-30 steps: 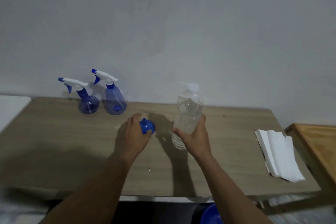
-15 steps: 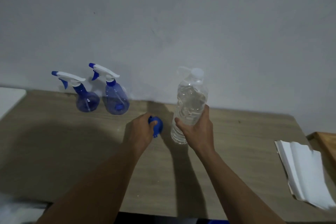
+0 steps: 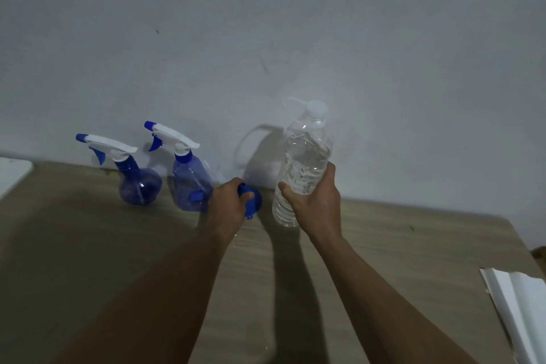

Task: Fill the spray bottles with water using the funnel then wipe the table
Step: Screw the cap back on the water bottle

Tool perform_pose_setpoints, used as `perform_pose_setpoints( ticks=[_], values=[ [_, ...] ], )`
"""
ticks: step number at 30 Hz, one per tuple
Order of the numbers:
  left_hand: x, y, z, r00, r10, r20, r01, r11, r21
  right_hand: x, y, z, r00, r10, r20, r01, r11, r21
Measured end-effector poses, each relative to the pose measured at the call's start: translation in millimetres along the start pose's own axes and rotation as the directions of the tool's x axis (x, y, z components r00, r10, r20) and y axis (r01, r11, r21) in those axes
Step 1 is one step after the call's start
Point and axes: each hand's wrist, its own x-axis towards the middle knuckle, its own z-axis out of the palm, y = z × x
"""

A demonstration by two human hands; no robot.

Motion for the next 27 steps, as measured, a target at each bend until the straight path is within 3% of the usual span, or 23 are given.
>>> perform_pose_setpoints(
  ticks=[8, 13, 20, 25, 27],
  values=[
    [-6.5, -1.3, -3.5, 1.000, 0.003, 0.002, -0.002, 1.000, -0.030, 1.1, -1.3, 1.5, 1.000, 0.010, 0.025, -0.011, 0.999, 0.035],
    [-33.3, 1.9, -7.4, 0.993, 0.065, -0.103, -0.063, 0.998, 0.025, -6.0, -8.9, -7.6, 0.995, 0.051, 0.086, -0.056, 0.997, 0.055],
    [-76.0, 27.2, -30.0, 0.978, 0.032, -0.208, -0.011, 0.994, 0.105, -28.7, -11.3, -47.1, 0.980, 0.173, 0.099, -0.163, 0.981, -0.101],
    [-96.5, 47.6, -39.7, 0.967, 0.207, -0.146, -0.183, 0.970, 0.161, -54.6, -17.1, -82.2, 0.974, 0.223, 0.044, -0.211, 0.959, -0.190],
    [-106.8, 66.7, -38.2, 0.957, 0.277, -0.083, -0.269, 0.959, 0.091, -68.6, -18.6, -104.2, 0.968, 0.252, 0.000, -0.246, 0.943, -0.225]
  ],
)
